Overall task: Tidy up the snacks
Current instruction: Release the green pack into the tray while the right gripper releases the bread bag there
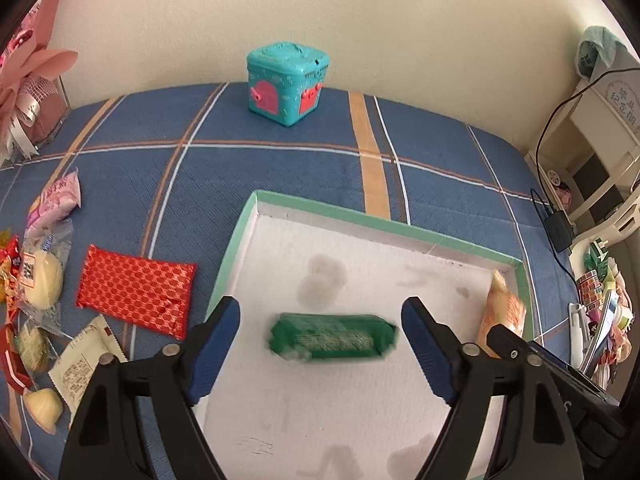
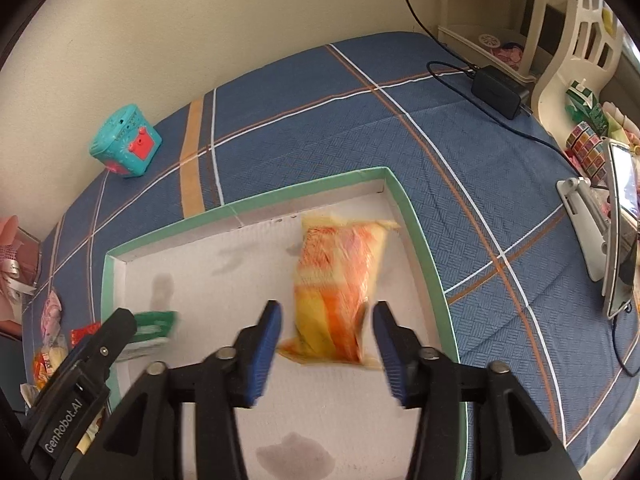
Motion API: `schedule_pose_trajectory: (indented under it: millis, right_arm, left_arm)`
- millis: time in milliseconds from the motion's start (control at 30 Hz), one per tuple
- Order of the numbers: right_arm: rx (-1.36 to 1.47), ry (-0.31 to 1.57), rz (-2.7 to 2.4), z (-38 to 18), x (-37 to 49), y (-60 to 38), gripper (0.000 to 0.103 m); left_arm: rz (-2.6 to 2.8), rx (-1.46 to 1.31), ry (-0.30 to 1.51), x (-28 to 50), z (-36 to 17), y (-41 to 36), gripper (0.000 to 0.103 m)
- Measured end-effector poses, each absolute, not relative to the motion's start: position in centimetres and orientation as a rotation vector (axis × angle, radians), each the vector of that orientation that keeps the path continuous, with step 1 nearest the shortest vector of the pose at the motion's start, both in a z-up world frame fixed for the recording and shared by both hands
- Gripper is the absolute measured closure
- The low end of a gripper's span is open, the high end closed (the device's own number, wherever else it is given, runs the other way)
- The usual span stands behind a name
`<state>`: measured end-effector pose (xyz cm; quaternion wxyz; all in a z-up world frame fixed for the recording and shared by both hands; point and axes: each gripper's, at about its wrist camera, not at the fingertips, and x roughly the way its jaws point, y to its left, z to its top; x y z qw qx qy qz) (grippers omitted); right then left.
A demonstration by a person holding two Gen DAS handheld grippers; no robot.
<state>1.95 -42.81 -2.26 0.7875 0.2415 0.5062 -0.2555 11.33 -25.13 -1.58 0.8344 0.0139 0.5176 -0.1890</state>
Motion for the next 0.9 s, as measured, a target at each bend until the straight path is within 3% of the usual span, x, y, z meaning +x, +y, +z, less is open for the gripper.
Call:
schedule_pose_trajectory:
  millis: [100,400,900]
  right_arm:
    - [0.508,1.091,-0.542,-1.8,1.9,-42.5,0.036]
    - [0.489,1.079,-0.535,-0.7,1.2,-41.6,0.001]
    - [0.467,1.064,-0.496,1.0,0.1,-39.1,0.0]
  left_arm:
    - [-0.379,0.04,1.099,11.4,-1.0,-24.6,0.012]
    - [-0.3,0.054,1.089,11.5,0.2,-22.5,0.002]
    - [-0.238,0.096,1.019,9.5,2.4,-20.3,0.001]
